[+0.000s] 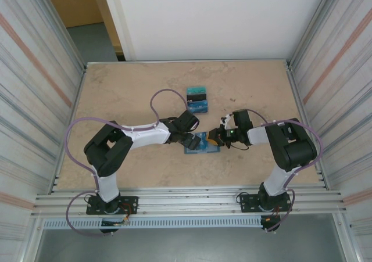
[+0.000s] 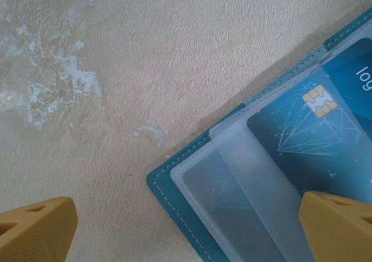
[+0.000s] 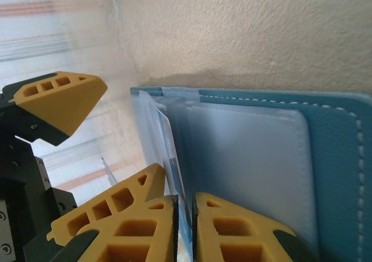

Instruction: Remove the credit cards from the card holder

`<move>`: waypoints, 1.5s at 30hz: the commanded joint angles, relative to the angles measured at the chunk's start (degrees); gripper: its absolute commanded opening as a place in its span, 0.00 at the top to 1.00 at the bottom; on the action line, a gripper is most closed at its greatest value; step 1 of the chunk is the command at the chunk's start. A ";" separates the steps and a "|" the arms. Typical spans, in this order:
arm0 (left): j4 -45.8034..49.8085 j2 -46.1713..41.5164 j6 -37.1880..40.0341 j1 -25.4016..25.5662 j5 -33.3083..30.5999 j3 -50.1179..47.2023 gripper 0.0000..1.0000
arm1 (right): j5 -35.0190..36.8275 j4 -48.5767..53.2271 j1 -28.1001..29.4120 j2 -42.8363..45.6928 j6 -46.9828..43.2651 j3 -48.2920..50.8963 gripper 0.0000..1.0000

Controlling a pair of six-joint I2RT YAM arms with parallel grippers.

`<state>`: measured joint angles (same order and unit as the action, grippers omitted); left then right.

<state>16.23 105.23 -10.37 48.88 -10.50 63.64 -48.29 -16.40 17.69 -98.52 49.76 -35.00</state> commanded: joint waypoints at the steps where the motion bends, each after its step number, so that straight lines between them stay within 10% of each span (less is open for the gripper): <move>1: 1.18 1.53 -0.35 0.27 -0.80 -0.78 0.01 | -1.53 -2.65 0.84 -0.40 2.01 0.57 0.84; 45: 3.04 -17.99 4.60 0.15 2.68 0.18 0.01 | 7.42 33.75 -0.53 27.37 -25.23 -9.56 0.91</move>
<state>19.44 90.70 -8.99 48.88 -10.72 62.28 -40.29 14.17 16.12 -73.73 29.23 -41.87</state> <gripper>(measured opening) 0.986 0.088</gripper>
